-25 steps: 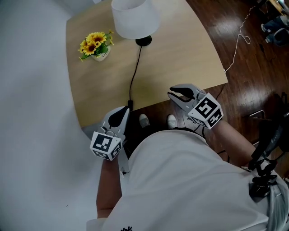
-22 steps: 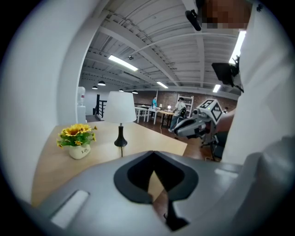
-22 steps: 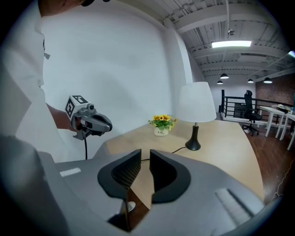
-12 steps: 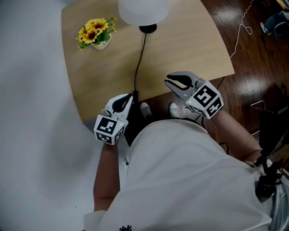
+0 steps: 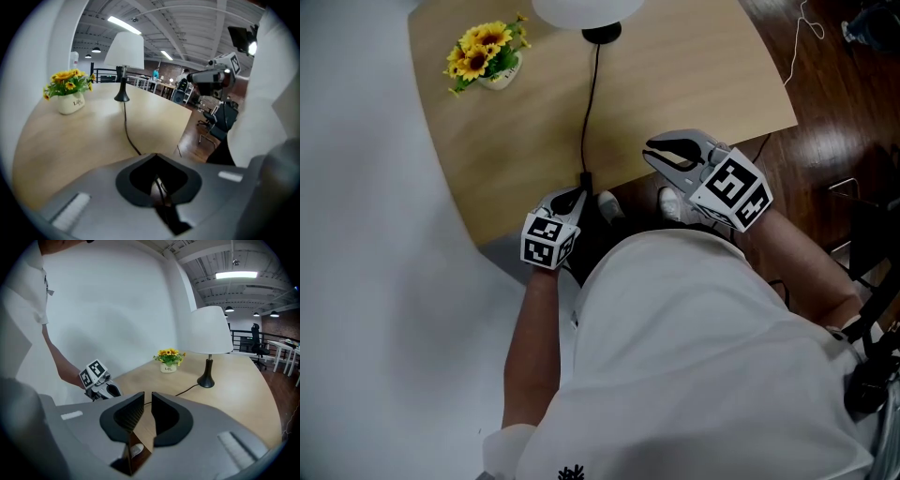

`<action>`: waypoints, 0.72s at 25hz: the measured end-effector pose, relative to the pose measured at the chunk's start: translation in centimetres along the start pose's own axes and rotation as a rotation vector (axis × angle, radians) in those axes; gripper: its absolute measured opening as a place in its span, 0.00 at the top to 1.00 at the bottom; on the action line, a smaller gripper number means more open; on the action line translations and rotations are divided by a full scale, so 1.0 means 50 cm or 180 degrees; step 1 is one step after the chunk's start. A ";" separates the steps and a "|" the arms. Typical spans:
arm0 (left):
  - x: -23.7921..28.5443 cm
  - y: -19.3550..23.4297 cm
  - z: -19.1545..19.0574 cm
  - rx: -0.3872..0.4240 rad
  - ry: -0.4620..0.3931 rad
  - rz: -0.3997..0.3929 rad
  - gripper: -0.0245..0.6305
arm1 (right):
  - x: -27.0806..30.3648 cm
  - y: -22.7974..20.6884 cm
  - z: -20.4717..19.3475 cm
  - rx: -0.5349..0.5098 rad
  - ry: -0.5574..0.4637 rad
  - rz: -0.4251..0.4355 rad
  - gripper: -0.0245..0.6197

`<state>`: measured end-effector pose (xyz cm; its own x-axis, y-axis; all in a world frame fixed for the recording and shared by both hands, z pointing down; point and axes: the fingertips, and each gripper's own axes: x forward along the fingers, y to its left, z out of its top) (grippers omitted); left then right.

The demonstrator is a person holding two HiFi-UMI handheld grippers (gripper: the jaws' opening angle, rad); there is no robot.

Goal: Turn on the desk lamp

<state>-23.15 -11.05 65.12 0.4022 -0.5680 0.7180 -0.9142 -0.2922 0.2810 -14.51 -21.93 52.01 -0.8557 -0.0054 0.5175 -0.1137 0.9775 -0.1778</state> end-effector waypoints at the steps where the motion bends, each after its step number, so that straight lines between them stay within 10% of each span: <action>1: 0.008 0.003 -0.011 -0.0018 0.0057 -0.0001 0.93 | 0.000 -0.001 -0.001 0.0008 -0.0002 -0.0006 0.88; 18: 0.060 0.005 -0.042 0.0078 0.0393 -0.0139 0.93 | 0.000 -0.020 -0.018 0.0134 0.0059 -0.0085 0.89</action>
<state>-22.27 -11.21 68.66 0.4310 -0.4557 0.7788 -0.8938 -0.3341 0.2991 -13.93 -22.72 52.95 -0.8427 -0.0271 0.5378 -0.1579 0.9672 -0.1987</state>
